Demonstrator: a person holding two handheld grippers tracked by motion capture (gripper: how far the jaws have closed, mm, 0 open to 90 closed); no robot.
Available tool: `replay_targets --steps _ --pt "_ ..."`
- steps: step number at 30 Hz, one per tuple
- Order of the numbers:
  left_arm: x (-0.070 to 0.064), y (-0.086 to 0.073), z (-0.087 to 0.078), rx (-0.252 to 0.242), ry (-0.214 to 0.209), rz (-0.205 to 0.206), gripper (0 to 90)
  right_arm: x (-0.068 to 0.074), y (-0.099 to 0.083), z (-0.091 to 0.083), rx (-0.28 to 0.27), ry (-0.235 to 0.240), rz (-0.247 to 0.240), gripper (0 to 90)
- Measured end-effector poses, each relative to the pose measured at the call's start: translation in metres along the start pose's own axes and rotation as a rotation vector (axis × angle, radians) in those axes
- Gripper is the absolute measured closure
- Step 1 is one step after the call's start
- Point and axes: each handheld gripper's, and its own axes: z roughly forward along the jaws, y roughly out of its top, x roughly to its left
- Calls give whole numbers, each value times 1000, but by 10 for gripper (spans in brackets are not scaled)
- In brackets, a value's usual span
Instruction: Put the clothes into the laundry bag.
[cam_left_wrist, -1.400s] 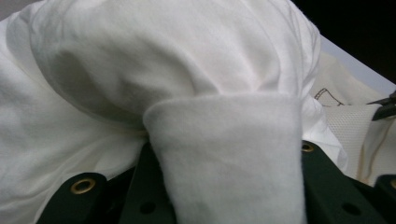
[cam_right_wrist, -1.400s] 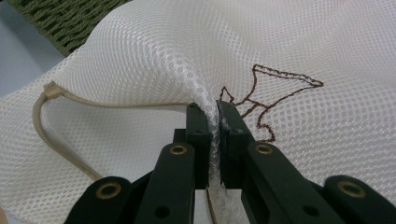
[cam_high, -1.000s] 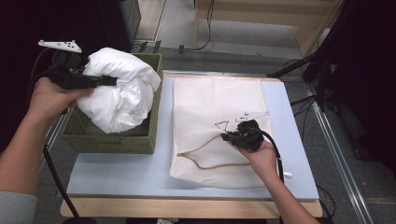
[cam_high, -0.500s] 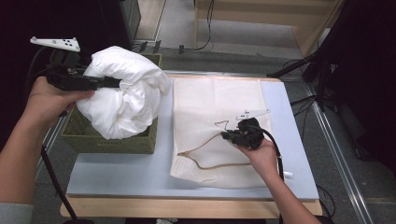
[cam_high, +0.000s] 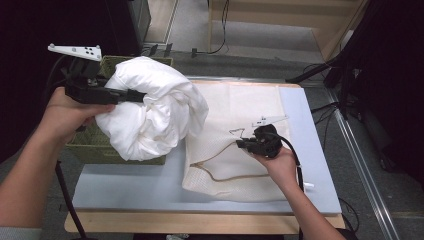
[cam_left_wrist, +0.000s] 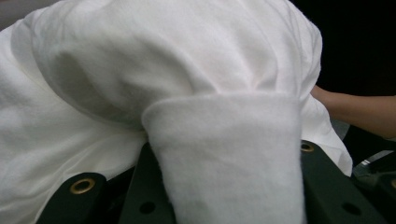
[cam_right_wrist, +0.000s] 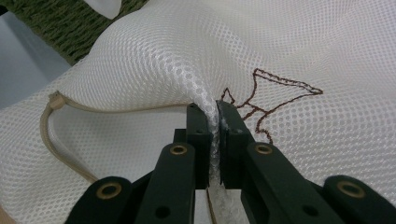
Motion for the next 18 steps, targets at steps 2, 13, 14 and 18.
replay_targets --steps 2,13,14,18 --pt "-5 1 4 0 -15 2 681 -1 1 0 -4 4 2 859" --pt "-31 -5 22 8 -110 27 680 -2 3 -1 -7 5 4 859" --pt "-33 -6 23 6 -115 31 679 -2 4 -1 -7 6 3 860" --pt "-38 -12 26 8 -120 30 678 -2 5 -1 -7 6 3 859"
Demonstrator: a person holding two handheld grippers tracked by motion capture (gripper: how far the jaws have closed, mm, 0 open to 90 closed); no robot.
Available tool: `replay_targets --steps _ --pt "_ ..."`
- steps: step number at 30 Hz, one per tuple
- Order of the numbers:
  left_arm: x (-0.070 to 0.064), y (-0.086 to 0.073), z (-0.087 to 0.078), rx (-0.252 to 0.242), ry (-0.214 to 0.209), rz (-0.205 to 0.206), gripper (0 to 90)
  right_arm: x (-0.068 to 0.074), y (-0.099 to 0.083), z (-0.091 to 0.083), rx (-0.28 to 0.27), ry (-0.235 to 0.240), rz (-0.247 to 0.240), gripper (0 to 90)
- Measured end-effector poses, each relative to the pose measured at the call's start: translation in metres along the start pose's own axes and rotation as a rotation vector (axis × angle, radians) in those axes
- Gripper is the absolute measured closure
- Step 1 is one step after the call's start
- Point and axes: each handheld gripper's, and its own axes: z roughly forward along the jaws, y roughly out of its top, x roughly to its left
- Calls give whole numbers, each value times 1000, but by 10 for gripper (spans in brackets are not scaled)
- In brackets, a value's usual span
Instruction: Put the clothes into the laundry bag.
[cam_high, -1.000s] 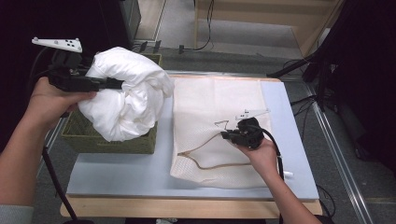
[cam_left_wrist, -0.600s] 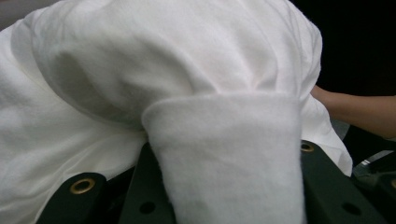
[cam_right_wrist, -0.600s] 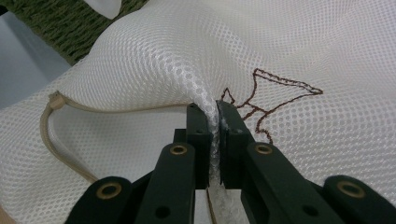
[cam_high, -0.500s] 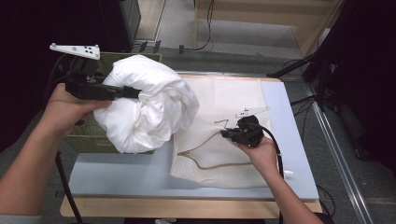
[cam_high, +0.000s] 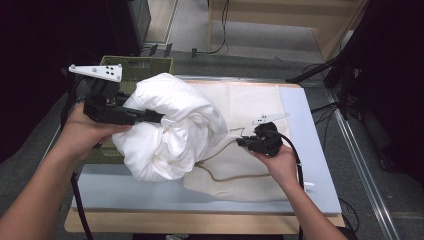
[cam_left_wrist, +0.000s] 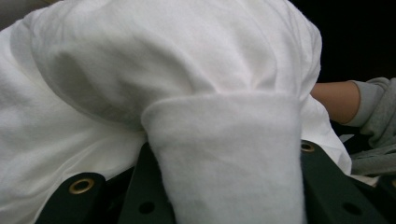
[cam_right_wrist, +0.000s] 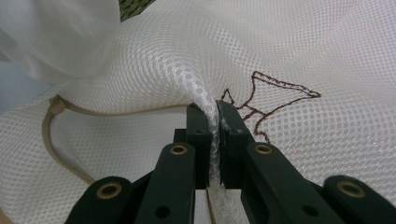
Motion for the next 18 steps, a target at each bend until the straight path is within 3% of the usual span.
replay_targets --steps 10,18 --pt "-26 -8 -1 -25 -31 14 677 0 7 -4 -7 -3 -12 862" --pt "-43 -11 13 -8 -78 23 676 -1 13 -4 0 8 -17 862"
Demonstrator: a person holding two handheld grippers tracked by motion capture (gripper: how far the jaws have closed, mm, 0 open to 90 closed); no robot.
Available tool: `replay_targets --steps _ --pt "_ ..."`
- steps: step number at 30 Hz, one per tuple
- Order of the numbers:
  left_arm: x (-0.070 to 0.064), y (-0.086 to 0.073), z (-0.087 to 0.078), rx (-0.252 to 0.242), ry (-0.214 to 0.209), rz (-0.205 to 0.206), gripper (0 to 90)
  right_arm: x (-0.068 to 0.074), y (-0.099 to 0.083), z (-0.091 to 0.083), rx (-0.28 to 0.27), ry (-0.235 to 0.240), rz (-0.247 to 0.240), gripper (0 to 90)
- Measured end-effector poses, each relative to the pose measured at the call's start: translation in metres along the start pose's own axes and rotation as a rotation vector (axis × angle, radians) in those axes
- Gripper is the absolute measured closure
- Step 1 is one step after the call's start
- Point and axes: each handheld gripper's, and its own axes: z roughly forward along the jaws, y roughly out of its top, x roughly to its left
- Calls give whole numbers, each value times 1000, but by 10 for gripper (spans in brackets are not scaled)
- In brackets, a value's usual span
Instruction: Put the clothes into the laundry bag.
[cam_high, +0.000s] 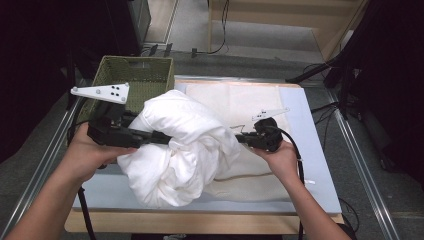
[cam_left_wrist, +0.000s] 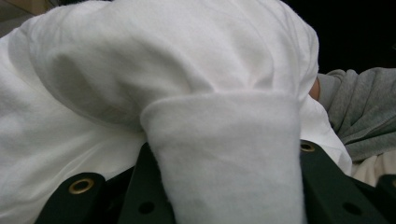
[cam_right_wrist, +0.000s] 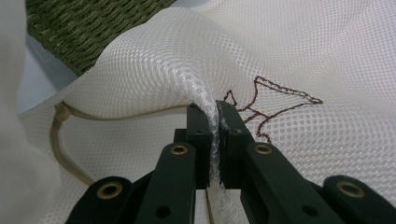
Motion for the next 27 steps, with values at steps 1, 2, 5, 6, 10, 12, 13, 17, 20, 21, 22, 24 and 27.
replay_targets --steps 1,2,5,6,10,12,13,17,20,21,22,24,27 --pt "-1 -1 4 4 -6 -2 675 0 1 -1 0 -1 -2 862" --pt "-2 -2 6 5 -8 -2 675 0 1 -1 0 -1 -2 862" --pt "-3 -5 16 7 -16 -2 675 -1 3 -2 -3 3 1 862" --pt "-4 -7 20 11 -19 2 675 -1 3 -2 -4 4 -2 861" --pt "-5 -12 37 37 -42 4 675 0 5 -3 -4 -5 -7 865" --pt "-5 -14 46 50 -58 -2 674 0 6 -3 -6 -8 -5 866" --pt "-4 -17 55 69 -60 4 674 0 6 -4 -9 -9 -4 866" --pt "1 -25 74 93 -69 -6 675 1 6 -5 -9 -10 3 866" --pt "4 -30 87 107 -72 -8 675 1 7 -5 -8 -6 5 866" --pt "5 -32 91 112 -73 -9 674 2 7 -5 -6 -6 7 866" --pt "5 -32 91 112 -73 -9 674 2 7 -5 -6 -6 7 866" --pt "7 -35 98 120 -66 -5 674 2 7 -4 -3 -4 11 867" --pt "11 -41 110 127 -59 -7 674 2 8 -5 -7 -9 14 868"
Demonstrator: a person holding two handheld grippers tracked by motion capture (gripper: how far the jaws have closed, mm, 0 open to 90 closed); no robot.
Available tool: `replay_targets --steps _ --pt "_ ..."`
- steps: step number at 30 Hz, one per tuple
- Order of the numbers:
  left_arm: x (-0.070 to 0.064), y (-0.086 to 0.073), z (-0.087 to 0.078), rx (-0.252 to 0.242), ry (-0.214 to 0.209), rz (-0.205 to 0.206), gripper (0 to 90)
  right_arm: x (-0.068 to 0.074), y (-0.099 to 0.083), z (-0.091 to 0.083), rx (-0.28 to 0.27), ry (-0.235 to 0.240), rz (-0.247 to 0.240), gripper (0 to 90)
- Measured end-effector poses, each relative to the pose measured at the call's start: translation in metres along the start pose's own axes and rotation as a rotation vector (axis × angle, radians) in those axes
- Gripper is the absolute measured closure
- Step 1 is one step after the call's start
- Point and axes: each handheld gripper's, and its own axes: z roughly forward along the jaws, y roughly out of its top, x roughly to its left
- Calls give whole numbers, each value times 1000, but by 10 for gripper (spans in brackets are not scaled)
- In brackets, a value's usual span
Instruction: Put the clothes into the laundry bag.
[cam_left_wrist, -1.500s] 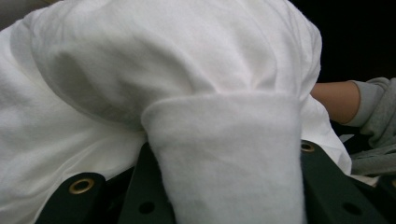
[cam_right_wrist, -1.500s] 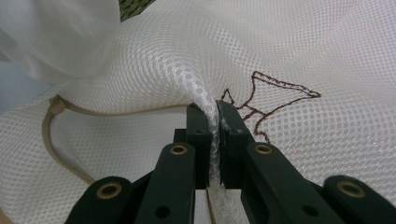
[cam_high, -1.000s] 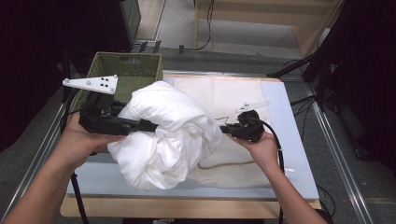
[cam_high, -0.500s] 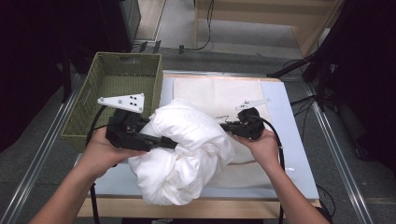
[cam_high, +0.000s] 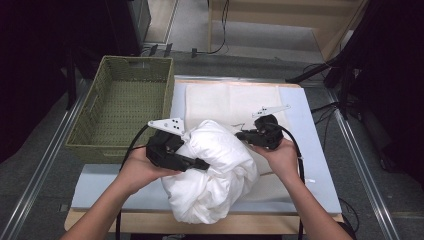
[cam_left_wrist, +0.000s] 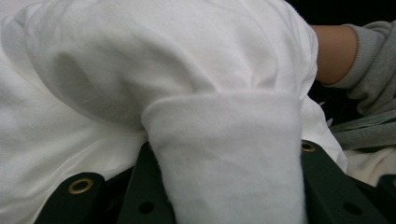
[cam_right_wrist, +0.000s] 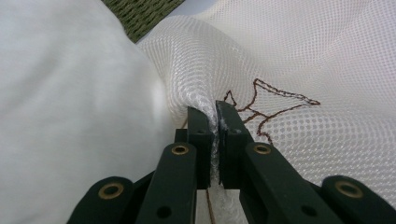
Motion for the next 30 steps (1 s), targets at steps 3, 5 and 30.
replay_targets --steps 3,5,30 --pt "2 -2 7 2 -1 -4 674 1 0 0 0 -1 2 869" --pt "5 -5 16 16 -6 -1 673 1 1 -1 0 -3 6 870" --pt "8 -23 74 73 -97 31 669 10 22 -14 -48 -23 6 874"
